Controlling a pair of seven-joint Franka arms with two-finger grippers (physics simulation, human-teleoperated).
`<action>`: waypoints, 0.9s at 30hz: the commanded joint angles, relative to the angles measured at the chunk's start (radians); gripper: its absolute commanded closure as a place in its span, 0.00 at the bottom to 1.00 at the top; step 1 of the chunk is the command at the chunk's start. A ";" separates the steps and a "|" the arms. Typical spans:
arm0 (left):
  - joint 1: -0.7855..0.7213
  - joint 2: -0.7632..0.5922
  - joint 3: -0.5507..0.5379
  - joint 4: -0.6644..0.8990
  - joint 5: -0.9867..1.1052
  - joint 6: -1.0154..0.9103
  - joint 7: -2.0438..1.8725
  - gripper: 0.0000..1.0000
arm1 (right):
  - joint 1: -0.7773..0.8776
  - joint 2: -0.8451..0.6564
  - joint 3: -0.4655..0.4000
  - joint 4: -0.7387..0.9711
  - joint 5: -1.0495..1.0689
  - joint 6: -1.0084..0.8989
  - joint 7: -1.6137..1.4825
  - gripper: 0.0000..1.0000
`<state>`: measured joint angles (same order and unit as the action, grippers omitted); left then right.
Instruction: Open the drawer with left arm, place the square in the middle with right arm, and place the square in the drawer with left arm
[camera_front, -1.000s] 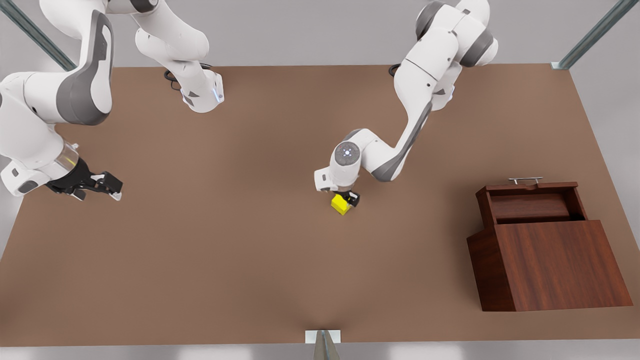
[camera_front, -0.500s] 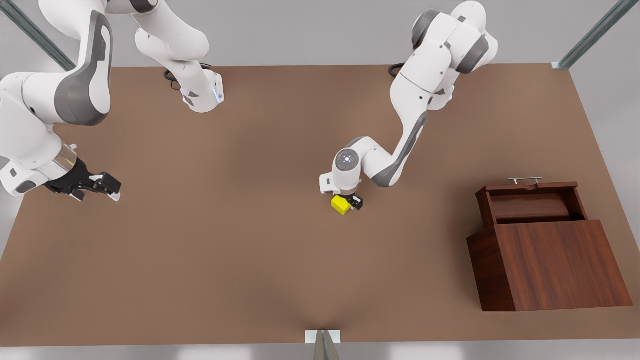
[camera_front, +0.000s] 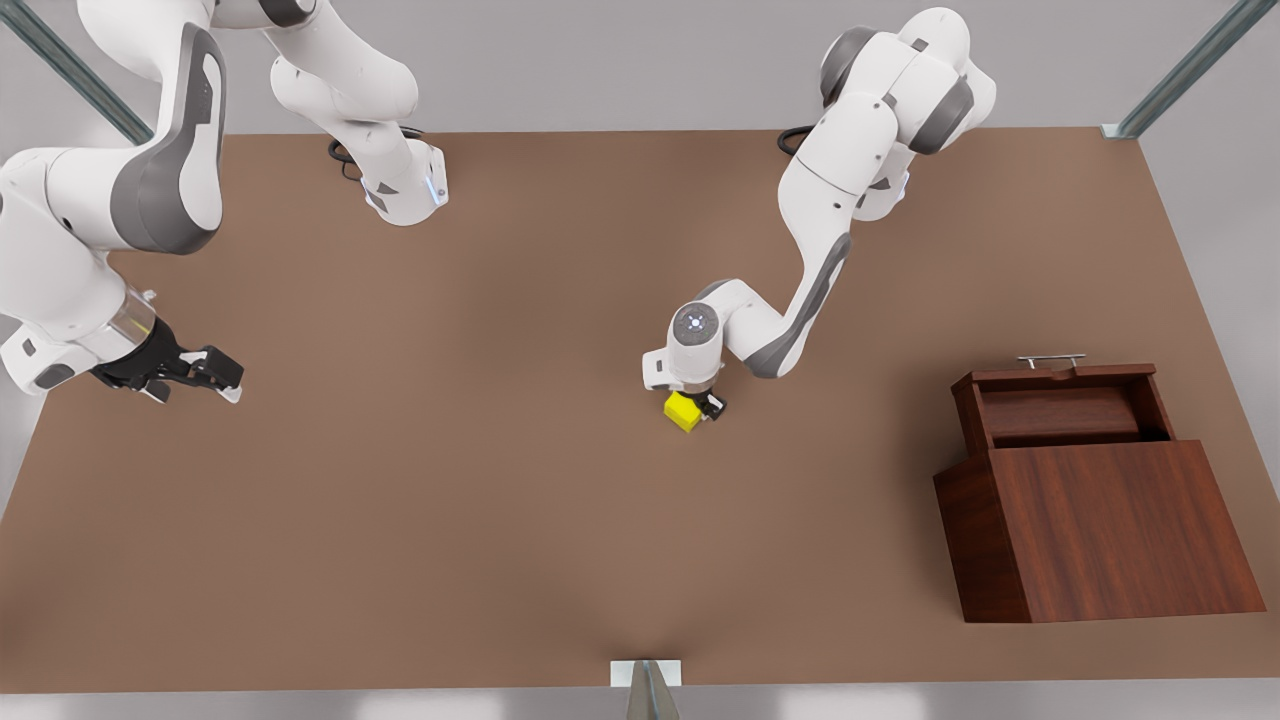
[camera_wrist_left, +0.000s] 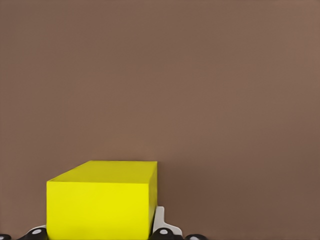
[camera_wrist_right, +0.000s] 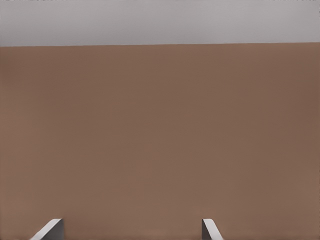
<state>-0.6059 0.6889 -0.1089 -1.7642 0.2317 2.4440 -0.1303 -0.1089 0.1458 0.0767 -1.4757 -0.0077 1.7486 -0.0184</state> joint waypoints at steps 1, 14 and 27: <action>0.000 0.000 0.000 0.000 -0.008 0.000 0.001 0.40 | 0.000 0.000 0.000 0.000 0.000 0.000 0.000 0.00; 0.020 -0.236 0.058 0.075 -0.097 -0.290 0.024 0.35 | -0.001 0.003 0.000 0.002 0.000 0.005 0.000 0.00; 0.015 -0.373 0.658 0.063 -0.339 -0.563 1.066 0.35 | -0.002 0.006 0.000 0.002 0.000 0.005 0.000 0.00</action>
<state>-0.5837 0.3155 0.5772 -1.7012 -0.0477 1.8795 0.9789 -0.1110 0.1505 0.0767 -1.4742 -0.0077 1.7519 -0.0184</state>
